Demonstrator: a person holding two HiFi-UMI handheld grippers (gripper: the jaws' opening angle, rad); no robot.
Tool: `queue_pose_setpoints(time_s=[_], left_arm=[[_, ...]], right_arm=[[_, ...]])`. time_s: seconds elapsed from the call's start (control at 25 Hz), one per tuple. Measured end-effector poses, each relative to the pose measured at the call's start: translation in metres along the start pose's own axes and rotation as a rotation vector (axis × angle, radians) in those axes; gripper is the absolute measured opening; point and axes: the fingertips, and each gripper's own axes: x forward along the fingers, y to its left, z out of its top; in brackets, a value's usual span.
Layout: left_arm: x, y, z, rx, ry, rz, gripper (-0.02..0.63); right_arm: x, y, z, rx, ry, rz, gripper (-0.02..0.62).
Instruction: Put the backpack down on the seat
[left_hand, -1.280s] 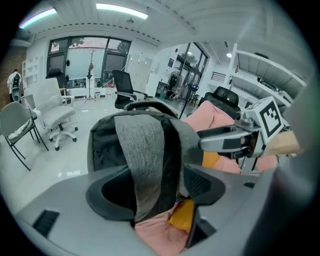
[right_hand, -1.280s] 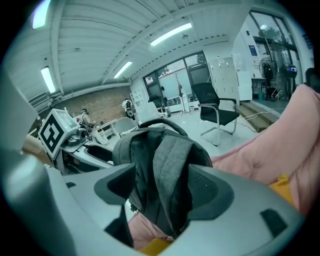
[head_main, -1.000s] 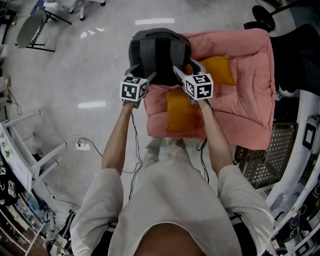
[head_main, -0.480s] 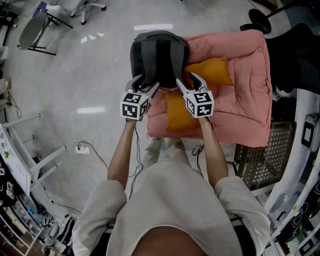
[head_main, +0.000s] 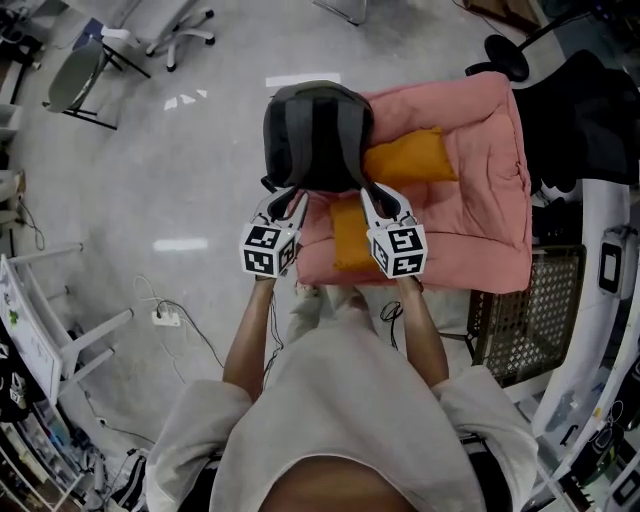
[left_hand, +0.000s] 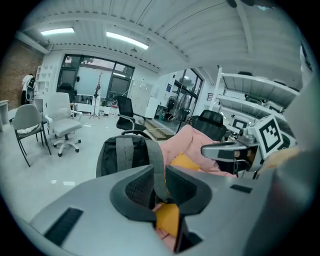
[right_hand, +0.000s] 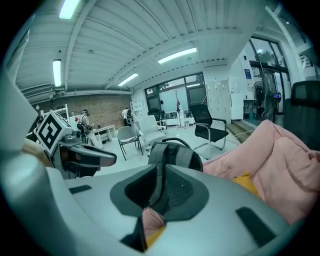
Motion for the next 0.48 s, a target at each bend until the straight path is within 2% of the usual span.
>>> queue_pose_setpoints(time_s=[0.16,0.48], left_arm=[[-0.02,-0.008,0.003,0.005,-0.016,0.017,0.034],[-0.058,-0.02,0.024,0.015,-0.064,0.016,0.018]], right_arm=[[-0.019,0.01,0.003,0.007,-0.007,0.001,-0.002],[-0.048,0.028,0.026,-0.007,-0.056,-0.008,-0.002]])
